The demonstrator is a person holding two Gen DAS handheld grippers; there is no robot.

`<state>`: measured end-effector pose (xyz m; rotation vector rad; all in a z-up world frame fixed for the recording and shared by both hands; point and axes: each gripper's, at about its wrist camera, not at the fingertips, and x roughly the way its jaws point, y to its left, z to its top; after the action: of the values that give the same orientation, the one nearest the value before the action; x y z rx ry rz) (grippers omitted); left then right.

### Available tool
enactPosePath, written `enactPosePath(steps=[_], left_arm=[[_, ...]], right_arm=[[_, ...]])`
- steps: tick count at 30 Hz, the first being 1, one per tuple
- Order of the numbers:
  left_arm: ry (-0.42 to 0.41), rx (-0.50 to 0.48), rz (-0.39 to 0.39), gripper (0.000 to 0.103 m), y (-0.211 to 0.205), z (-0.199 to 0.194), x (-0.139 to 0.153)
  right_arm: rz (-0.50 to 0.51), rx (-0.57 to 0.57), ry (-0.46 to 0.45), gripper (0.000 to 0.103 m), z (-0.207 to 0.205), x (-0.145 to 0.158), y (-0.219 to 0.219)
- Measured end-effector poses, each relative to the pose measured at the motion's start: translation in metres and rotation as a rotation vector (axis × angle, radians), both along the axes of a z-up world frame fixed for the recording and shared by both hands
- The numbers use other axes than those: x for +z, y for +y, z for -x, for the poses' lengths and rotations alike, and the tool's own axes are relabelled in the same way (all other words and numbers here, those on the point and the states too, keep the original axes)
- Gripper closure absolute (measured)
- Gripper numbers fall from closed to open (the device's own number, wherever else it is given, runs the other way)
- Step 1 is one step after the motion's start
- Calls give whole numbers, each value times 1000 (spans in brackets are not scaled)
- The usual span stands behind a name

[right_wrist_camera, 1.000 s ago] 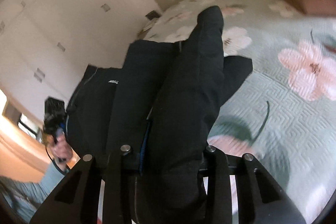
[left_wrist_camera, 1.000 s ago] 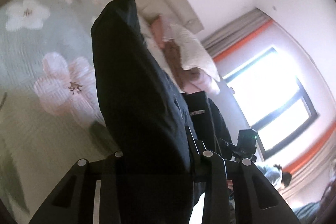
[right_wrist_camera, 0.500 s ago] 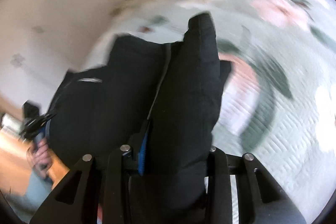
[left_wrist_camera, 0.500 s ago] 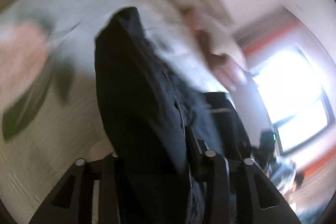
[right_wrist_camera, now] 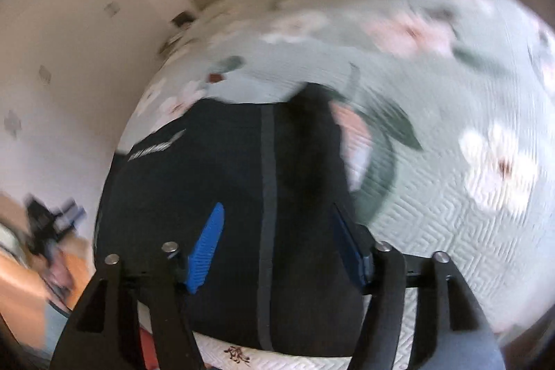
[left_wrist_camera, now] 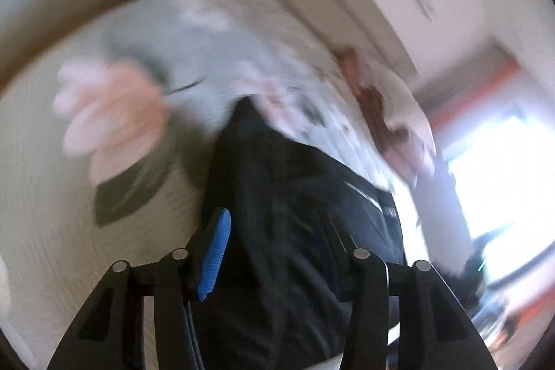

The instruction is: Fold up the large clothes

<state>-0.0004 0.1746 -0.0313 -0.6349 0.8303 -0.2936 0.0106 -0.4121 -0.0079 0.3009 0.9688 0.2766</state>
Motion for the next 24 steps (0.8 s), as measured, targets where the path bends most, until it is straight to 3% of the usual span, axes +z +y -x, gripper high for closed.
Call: enactPosePath(steps=[2, 5, 8, 12, 14, 16, 22, 24], left_arm=[[-27, -46, -72, 42, -28, 7, 9], [42, -92, -163, 42, -65, -8, -8], [170, -108, -317, 41, -87, -24, -50], [179, -79, -391, 40, -91, -18, -41], [182, -48, -425, 40, -97, -9, -21], [127, -49, -474, 40, -111, 7, 7], [-93, -34, -744, 40, -167, 56, 101], [-168, 5, -810, 33, -180, 76, 135]], right_arm=[[57, 44, -4, 31, 4, -3, 41], [115, 54, 90, 31, -13, -41, 86], [212, 27, 164, 30, -21, -72, 105], [228, -47, 182, 30, -23, -70, 113], [195, -70, 195, 30, -18, -59, 111], [153, -74, 172, 30, -11, -42, 115], [160, -45, 8, 29, 23, 41, 140], [172, -45, -55, 28, 36, 69, 148]])
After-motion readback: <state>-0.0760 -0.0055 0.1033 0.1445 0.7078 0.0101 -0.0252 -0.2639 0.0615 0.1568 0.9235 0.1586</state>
